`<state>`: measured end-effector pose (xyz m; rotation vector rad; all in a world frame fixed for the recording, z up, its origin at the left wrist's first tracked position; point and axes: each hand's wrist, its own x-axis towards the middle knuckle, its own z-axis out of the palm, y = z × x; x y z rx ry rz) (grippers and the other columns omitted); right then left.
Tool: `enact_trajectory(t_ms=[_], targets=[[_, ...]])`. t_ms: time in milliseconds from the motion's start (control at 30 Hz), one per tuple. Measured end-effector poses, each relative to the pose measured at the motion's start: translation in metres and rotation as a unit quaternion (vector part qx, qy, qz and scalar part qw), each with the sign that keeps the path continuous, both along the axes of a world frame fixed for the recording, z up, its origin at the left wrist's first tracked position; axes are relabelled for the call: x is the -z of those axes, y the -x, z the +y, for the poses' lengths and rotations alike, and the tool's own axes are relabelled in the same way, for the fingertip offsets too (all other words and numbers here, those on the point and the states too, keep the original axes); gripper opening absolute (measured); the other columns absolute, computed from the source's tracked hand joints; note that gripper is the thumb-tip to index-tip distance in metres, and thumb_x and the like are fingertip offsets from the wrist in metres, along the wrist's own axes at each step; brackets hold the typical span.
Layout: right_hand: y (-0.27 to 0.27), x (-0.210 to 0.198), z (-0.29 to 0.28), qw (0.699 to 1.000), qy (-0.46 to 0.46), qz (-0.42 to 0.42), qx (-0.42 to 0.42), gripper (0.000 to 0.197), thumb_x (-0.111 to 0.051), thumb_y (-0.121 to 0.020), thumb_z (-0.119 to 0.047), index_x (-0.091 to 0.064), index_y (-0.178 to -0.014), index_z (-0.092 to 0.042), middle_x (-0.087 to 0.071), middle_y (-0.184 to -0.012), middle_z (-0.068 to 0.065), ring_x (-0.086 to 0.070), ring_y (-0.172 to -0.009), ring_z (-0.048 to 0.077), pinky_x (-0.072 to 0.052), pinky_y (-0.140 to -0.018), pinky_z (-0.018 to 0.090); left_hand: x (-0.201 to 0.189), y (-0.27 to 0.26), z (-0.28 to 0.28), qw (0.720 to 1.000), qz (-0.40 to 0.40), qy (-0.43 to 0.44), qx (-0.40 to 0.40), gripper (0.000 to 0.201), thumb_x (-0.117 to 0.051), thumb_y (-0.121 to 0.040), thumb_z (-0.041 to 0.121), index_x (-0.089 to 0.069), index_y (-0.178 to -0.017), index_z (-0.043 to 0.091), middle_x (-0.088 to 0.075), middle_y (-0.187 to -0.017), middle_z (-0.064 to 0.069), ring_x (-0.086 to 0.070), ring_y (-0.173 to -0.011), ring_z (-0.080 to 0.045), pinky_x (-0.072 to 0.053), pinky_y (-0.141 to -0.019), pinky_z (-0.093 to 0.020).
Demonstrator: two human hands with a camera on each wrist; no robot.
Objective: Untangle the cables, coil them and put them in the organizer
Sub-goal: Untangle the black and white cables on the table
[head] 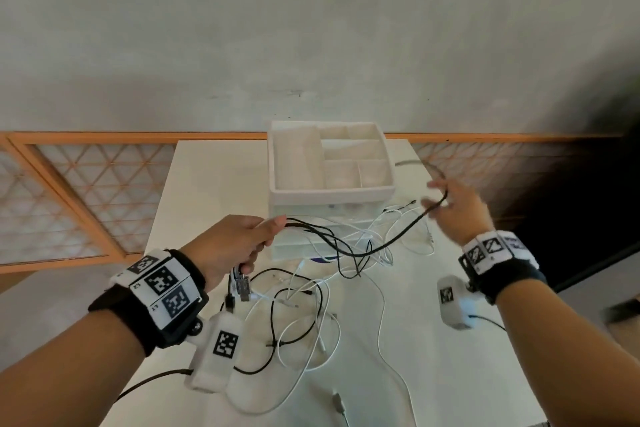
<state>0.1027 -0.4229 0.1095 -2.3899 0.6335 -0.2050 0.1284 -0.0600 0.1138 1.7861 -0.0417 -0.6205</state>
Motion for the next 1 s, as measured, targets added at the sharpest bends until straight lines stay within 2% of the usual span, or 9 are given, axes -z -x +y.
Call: enact_trajectory(t_ms=[100,267,400,467,533,667,800,933,1000], targets=[[0.017,0.053,-0.003,0.974,0.086,0.202,-0.064,0.071,-0.064,-0.076,-0.02,-0.046,-0.143,-0.031,-0.063,-0.127,0.004,-0.062,-0.106,0.024,-0.051,-0.096,0.036,0.003,0.002,0.005,0.997,-0.065,-0.039,-0.002,0.039,-0.059,-0.097,0.037,-0.058,-0.074,0.006,-0.041,-0.06,-0.001,-0.03,-0.046,-0.011,-0.029,-0.043,-0.022],[0.027,0.028,0.072,0.959,-0.094,0.115,-0.24,0.079,-0.081,-0.08,-0.031,-0.037,-0.145,-0.044,-0.061,-0.059,-0.008,-0.054,-0.054,0.003,-0.04,-0.059,0.016,-0.003,0.008,-0.002,0.977,-0.15,-0.138,0.065,0.033,-0.056,-0.097,0.041,-0.071,-0.079,0.018,-0.052,-0.066,-0.001,-0.042,-0.042,-0.012,-0.04,-0.047,-0.024],[0.029,0.022,0.145,0.928,-0.141,0.064,-0.34,0.033,-0.08,-0.081,-0.041,-0.059,-0.105,-0.051,-0.061,-0.065,-0.029,-0.051,-0.051,-0.005,-0.036,-0.056,0.009,-0.02,0.024,-0.026,0.962,-0.194,-0.108,0.158,0.036,-0.055,-0.098,0.04,-0.074,-0.083,0.013,-0.049,-0.047,0.013,-0.04,-0.036,-0.003,-0.034,-0.042,-0.012],[0.025,0.037,0.143,0.931,-0.08,0.114,-0.337,0.018,-0.074,-0.086,-0.038,-0.059,-0.076,-0.037,-0.06,-0.058,-0.022,-0.051,-0.046,-0.005,-0.039,-0.057,0.015,-0.026,0.03,-0.028,0.964,-0.197,-0.077,0.163,0.043,-0.049,-0.099,0.041,-0.075,-0.084,0.01,-0.036,-0.041,0.012,-0.034,-0.036,-0.002,-0.029,-0.043,-0.011],[0.022,0.05,0.117,0.938,-0.076,0.202,-0.271,0.023,-0.072,-0.089,-0.035,-0.06,-0.073,-0.023,-0.06,-0.051,-0.008,-0.051,-0.037,0.002,-0.047,-0.052,0.022,-0.028,0.033,-0.016,0.978,-0.144,-0.048,0.145,0.047,-0.044,-0.101,0.042,-0.077,-0.084,0.014,-0.032,-0.046,0.011,-0.031,-0.041,-0.004,-0.029,-0.046,-0.01],[0.019,0.064,0.059,0.997,0.013,0.058,-0.048,0.016,-0.063,-0.087,-0.034,-0.065,-0.097,-0.023,-0.076,-0.081,0.0,-0.072,-0.077,0.023,-0.055,-0.078,0.033,-0.004,0.032,0.009,0.948,-0.113,-0.191,0.228,0.036,-0.041,-0.104,0.038,-0.075,-0.095,0.031,-0.045,-0.056,0.011,-0.041,-0.052,-0.006,-0.035,-0.056,-0.02],[0.048,0.082,0.072,0.989,-0.066,0.05,-0.119,0.073,-0.074,-0.087,-0.024,-0.033,-0.146,-0.04,-0.065,-0.108,-0.015,-0.071,-0.082,0.019,-0.053,-0.09,0.033,0.045,0.032,0.009,0.918,-0.124,-0.343,0.155,0.037,-0.037,-0.105,0.02,-0.072,-0.095,0.016,-0.056,-0.081,0.005,-0.046,-0.062,-0.006,-0.031,-0.051,-0.011],[0.099,0.111,0.107,0.967,0.023,0.164,-0.196,0.022,-0.072,-0.084,-0.046,-0.059,-0.092,-0.031,-0.066,-0.083,-0.012,-0.064,-0.08,0.018,-0.05,-0.08,0.03,0.068,0.037,0.002,0.937,-0.104,-0.33,0.045,0.04,-0.034,-0.106,0.025,-0.066,-0.091,0.009,-0.062,-0.093,-0.004,-0.053,-0.079,-0.022,-0.036,-0.067,-0.028],[0.122,0.132,0.124,0.903,0.075,0.31,-0.288,0.037,-0.067,-0.078,-0.064,-0.064,-0.079,-0.028,-0.066,-0.087,-0.008,-0.064,-0.091,0.021,-0.052,-0.083,0.032,0.072,0.035,0.0,0.952,-0.094,-0.292,0.007,0.039,-0.038,-0.105,0.035,-0.058,-0.082,0.011,-0.058,-0.085,-0.004,-0.052,-0.079,-0.025,-0.038,-0.07,-0.034]])
